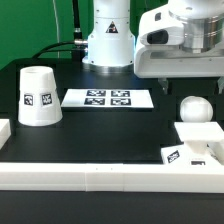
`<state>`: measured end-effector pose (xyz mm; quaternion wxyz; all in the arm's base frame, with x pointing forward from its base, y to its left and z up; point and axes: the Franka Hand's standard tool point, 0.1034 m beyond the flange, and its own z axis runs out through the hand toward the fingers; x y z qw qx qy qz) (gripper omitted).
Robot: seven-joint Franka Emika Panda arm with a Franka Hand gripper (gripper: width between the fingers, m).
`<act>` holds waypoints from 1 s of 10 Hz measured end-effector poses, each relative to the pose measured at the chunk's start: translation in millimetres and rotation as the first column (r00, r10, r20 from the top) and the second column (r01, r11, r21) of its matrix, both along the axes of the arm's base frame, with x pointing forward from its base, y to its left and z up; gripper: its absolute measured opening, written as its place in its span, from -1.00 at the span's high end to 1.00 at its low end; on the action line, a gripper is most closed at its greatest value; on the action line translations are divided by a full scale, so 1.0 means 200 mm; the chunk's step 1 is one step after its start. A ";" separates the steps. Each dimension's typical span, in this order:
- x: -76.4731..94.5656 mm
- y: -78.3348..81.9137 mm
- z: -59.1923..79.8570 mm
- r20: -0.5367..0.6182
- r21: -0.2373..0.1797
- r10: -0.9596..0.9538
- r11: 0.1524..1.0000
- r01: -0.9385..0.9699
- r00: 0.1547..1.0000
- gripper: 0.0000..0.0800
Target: Assemble lamp
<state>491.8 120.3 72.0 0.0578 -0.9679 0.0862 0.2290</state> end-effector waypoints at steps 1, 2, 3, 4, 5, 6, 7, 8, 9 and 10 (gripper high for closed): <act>0.00 0.01 0.00 -0.070 0.011 0.012 1.000 -0.011 0.997 -0.75; 0.02 0.01 0.00 -0.117 0.021 0.021 1.000 -0.019 0.993 -0.75; 0.03 0.01 -0.01 -0.127 0.029 0.030 0.999 -0.027 0.991 -0.75; -0.02 0.00 0.00 -0.218 0.038 0.040 0.999 -0.033 0.975 -0.75; -0.02 -0.01 -0.02 -0.276 0.047 0.047 0.998 -0.035 0.960 -0.75; -0.02 0.00 -0.03 -0.312 0.054 0.055 0.998 -0.040 0.949 -0.75; -0.04 0.03 -0.05 -0.354 0.068 0.074 0.996 -0.053 0.932 -0.75; -0.03 0.06 -0.06 -0.347 0.075 0.082 0.995 -0.059 0.934 -0.75; -0.03 0.08 -0.06 -0.345 0.080 0.088 0.995 -0.064 0.935 -0.75; -0.03 0.08 -0.07 -0.335 0.080 0.085 0.995 -0.062 0.939 -0.75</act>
Offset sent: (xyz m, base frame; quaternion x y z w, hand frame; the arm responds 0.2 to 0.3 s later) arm 0.0000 0.0000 0.0000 0.0000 -0.1938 0.0000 0.9810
